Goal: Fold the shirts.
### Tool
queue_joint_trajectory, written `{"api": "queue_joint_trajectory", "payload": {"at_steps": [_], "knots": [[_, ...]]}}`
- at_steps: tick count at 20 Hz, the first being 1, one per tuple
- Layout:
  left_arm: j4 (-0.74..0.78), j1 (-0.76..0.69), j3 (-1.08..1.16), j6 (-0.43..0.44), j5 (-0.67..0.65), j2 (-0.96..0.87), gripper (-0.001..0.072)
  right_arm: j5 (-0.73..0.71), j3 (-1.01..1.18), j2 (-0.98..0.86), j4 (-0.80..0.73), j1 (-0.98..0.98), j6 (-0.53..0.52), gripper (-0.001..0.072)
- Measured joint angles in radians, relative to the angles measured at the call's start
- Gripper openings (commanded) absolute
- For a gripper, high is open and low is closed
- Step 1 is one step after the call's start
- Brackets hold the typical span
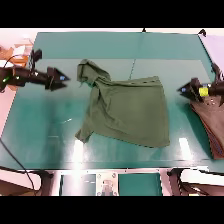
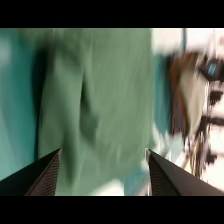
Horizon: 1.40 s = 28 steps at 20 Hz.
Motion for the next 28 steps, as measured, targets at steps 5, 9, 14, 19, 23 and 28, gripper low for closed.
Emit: {"api": "queue_joint_trajectory", "payload": {"at_steps": [5,9,14,19,23,28], "knots": [[0.137,0.024,-0.365,0.020,-0.038,0.174,0.0606,0.071,-0.368,0.280,-0.129,-0.107,0.129,0.0377],[0.174,-0.013,-0.590,0.035,0.042,0.246,0.0606,0.056,-0.605,0.441,-0.211,-0.131,0.211,0.0447],[0.190,-0.164,-0.742,0.039,0.157,0.269,0.0606,0.016,-0.731,0.497,-0.244,-0.139,0.249,0.0450],[0.150,-0.264,-0.776,0.037,0.275,0.273,0.0025,0.002,-0.753,0.508,-0.264,-0.140,0.259,0.0450],[0.081,-0.287,-0.782,0.069,0.325,0.273,0.0024,0.007,-0.715,0.510,-0.288,-0.140,0.262,0.0520],[0.048,-0.294,-0.784,0.095,0.352,0.273,0.0024,0.000,-0.706,0.478,-0.349,-0.140,0.284,0.0527]]}}
